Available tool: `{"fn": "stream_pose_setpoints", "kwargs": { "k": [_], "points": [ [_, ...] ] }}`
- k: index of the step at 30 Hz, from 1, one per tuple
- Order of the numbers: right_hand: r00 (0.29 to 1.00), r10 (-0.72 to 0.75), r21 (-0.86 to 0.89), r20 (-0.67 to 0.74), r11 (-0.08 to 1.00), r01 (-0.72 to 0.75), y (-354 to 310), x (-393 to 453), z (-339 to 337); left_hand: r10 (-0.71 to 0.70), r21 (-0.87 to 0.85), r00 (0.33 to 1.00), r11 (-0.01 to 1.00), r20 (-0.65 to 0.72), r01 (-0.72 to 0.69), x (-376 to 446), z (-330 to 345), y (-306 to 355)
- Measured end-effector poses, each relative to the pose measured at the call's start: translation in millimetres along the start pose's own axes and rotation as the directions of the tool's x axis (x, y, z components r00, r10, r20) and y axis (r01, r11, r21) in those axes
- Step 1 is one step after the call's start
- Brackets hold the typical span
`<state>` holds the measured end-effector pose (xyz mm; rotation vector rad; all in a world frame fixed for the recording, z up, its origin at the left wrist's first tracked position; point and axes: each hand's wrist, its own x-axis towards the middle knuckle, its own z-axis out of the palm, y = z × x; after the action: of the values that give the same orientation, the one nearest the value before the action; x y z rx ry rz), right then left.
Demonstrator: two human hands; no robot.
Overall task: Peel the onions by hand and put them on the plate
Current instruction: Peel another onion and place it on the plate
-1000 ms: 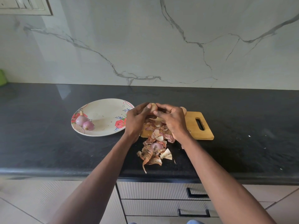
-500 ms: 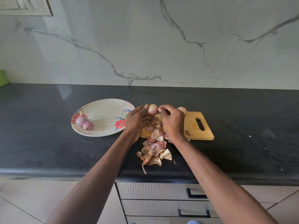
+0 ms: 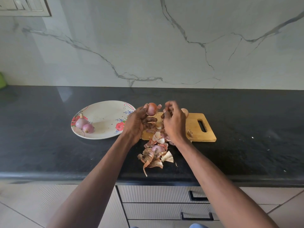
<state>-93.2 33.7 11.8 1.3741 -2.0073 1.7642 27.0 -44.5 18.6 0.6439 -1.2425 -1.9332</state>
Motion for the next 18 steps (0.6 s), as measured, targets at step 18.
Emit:
{"fn": "stream_pose_setpoints", "kwargs": {
  "k": [18],
  "points": [
    [0.98, 0.161, 0.095, 0.114, 0.98, -0.172, -4.4, -1.7, 5.2, -0.019, -0.117, 0.998, 0.993, 0.059, 0.026, -5.6, 4.1, 3.9]
  ]
}}
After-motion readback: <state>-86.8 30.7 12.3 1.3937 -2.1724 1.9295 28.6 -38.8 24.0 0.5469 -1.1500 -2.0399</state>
